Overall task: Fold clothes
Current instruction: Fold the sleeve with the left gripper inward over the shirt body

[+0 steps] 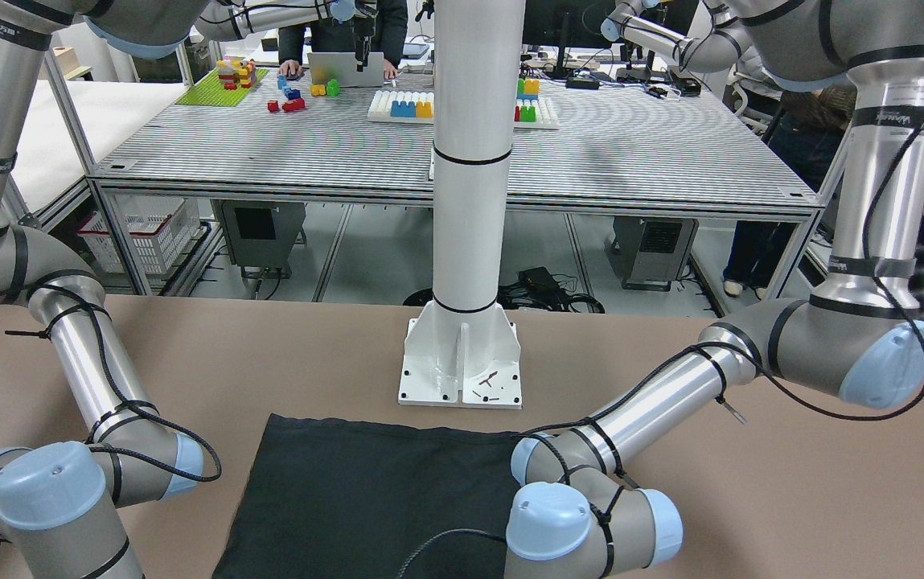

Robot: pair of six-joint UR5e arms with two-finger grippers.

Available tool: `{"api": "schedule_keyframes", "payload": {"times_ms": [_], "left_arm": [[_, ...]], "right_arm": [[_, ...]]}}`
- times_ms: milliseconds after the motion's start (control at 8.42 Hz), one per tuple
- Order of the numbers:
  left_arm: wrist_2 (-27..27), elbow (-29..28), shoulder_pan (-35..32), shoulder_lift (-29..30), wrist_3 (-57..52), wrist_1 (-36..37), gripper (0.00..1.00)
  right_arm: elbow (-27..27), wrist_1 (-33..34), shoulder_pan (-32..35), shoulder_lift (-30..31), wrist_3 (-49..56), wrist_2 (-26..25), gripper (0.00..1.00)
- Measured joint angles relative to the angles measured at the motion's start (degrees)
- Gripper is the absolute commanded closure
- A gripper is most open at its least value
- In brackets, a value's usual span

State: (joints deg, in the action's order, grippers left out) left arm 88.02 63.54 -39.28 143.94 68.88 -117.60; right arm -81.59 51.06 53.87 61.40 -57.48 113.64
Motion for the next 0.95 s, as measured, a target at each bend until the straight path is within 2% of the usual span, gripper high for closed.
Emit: {"api": "schedule_keyframes", "payload": {"times_ms": [238,356,475,594,950], "left_arm": [[-2.42,-3.45,1.80,3.07,3.29,0.01,1.00],[-2.74,-3.99,2.07,3.62,3.74,0.01,0.95],[-2.87,-4.24,2.21,3.89,3.90,-0.03,0.42],[-2.91,-4.29,2.30,3.96,3.87,-0.07,0.06],[-2.82,-4.02,2.33,4.36,3.44,-0.64,0.06]], "right_arm": [[-0.02,-0.05,0.00,0.03,0.04,0.00,0.06],[-0.09,-0.10,0.01,0.03,0.01,0.00,0.06],[-0.20,-0.15,0.01,0.03,-0.07,0.00,0.06],[-0.26,-0.21,0.01,0.03,-0.12,0.00,0.06],[-0.25,-0.30,-0.02,0.25,-0.01,0.00,0.06]]}}
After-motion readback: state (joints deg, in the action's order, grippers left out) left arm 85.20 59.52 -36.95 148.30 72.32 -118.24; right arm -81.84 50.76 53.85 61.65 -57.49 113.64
